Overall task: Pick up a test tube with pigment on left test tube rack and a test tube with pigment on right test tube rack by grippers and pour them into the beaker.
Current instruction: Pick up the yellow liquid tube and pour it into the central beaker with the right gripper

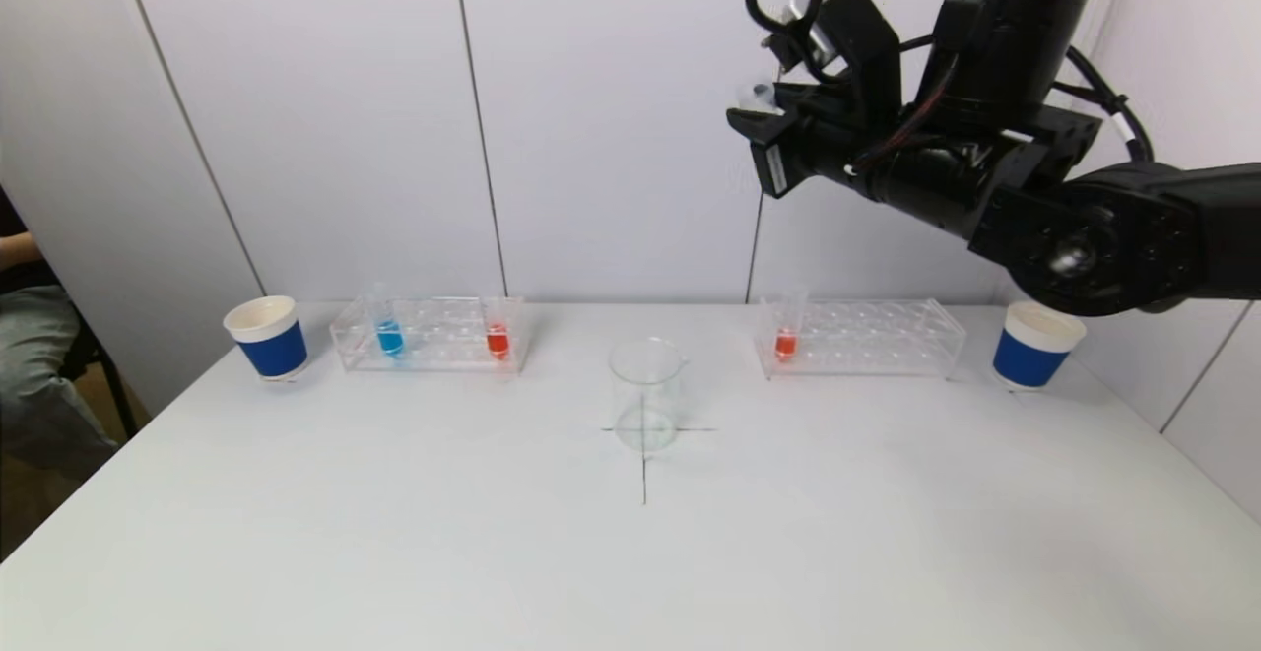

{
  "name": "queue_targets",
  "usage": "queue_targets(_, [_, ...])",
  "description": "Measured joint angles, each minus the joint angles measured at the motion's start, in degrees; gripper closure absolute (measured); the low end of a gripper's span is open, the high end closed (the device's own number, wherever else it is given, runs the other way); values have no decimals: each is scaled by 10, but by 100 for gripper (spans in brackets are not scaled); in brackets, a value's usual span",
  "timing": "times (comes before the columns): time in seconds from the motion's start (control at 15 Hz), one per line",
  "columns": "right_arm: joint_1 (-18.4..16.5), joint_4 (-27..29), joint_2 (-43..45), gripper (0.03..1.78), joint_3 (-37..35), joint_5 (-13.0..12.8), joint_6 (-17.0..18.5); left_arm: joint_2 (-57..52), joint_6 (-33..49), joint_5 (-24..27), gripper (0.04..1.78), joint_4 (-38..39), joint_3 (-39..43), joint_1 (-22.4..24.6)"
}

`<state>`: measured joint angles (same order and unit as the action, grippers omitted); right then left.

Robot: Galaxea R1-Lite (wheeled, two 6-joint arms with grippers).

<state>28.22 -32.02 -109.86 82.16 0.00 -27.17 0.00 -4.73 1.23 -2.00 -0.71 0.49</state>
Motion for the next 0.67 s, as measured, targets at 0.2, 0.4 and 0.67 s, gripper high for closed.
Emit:
queue_targets(0.2, [-5, -88, -42, 134, -2, 44, -81, 0, 0, 0, 5, 0, 0, 0])
queue_targets(0.4, [-16, -94, -56, 134, -5, 90, -124, 0, 0, 0, 5, 0, 0, 0])
queue_targets(0.67, [-49, -95, -61, 134, -7, 178, -198, 0, 0, 0, 5, 0, 0, 0])
